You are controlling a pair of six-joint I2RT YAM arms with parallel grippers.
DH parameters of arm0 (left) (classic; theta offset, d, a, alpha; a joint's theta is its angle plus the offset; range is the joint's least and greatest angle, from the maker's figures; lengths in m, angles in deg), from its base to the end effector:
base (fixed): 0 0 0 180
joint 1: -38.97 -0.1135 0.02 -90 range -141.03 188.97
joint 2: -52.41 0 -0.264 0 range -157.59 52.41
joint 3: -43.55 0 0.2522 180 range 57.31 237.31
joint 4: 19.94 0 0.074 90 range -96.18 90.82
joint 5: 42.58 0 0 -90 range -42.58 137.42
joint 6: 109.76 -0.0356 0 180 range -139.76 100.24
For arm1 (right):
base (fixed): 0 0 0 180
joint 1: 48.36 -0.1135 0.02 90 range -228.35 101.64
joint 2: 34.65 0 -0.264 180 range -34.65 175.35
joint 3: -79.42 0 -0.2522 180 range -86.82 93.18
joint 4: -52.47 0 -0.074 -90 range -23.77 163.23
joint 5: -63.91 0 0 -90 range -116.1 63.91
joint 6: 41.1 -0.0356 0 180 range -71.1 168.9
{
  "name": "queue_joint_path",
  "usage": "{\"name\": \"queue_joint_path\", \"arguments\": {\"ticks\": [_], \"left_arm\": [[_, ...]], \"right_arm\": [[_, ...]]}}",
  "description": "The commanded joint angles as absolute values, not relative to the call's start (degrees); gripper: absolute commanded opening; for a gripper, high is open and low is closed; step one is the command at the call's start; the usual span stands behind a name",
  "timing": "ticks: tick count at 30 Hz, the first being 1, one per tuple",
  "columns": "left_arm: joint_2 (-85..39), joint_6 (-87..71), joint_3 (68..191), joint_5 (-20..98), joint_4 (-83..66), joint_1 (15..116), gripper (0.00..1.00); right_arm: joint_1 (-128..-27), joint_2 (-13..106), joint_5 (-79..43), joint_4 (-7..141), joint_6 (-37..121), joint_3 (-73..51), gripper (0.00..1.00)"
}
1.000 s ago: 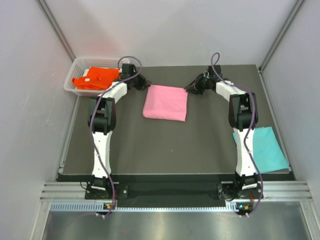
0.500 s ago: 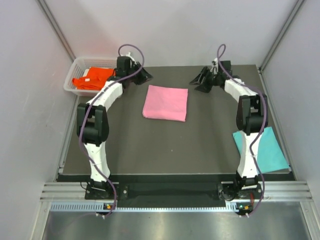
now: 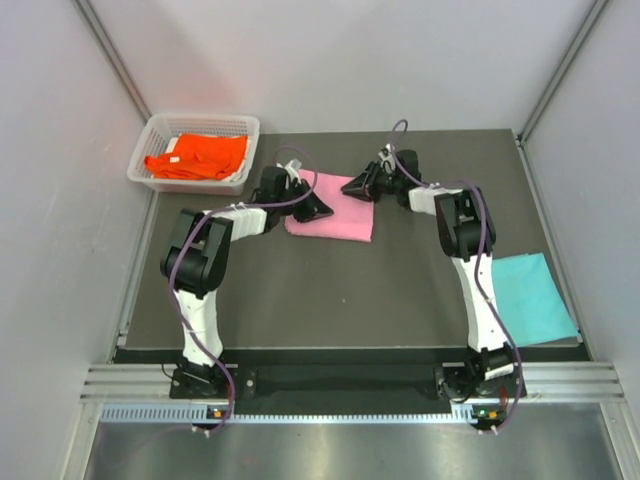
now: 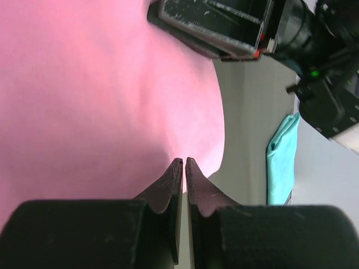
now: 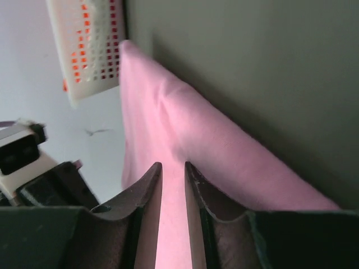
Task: Fold and stack the t-shirts
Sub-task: Fold the tshirt
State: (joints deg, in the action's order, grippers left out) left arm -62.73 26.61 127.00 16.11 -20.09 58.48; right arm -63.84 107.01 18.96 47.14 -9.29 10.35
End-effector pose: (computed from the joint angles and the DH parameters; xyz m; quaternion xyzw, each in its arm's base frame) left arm 0.4045 -0.1630 0.1654 -0.0670 0.8479 -0.4533 0.2666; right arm 0.5073 0.1667 0.1059 0.0937 0.8017 0.5551 0.2009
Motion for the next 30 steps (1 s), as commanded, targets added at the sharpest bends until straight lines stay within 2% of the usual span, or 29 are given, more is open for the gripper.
{"name": "queue_joint_path", "arguments": {"ticks": [1,6,11,16,20,22,26,30], "left_arm": [[-57.9,25.1,126.0,13.7,-27.0,57.5,0.11],[-55.8,25.8,124.7,13.3,-25.8,57.4,0.13],[-58.4,26.4,123.0,13.5,-25.9,56.0,0.12],[-62.0,24.0,121.5,13.4,-26.3,54.2,0.12],[-67.6,23.5,123.3,8.2,-26.1,51.3,0.10],[-67.0,23.0,124.6,6.7,-25.3,51.1,0.11],[-61.9,23.0,126.5,7.3,-20.9,51.2,0.12],[-55.6,22.2,126.1,8.8,-16.8,51.2,0.15]], "right_arm": [[-62.0,112.8,18.8,42.0,-11.8,18.0,0.25],[-59.3,116.4,18.9,46.1,-11.0,27.1,0.27],[-59.4,108.5,20.4,56.8,-7.9,27.4,0.32],[-61.7,92.8,23.6,55.0,-7.8,10.1,0.35],[-65.3,86.1,25.8,48.5,-9.7,-3.2,0.35],[-66.9,85.5,26.3,41.8,-12.1,-9.1,0.35],[-68.0,90.2,28.5,32.4,-16.0,-12.5,0.33],[-67.6,94.4,29.5,31.2,-14.9,-12.6,0.30]]}}
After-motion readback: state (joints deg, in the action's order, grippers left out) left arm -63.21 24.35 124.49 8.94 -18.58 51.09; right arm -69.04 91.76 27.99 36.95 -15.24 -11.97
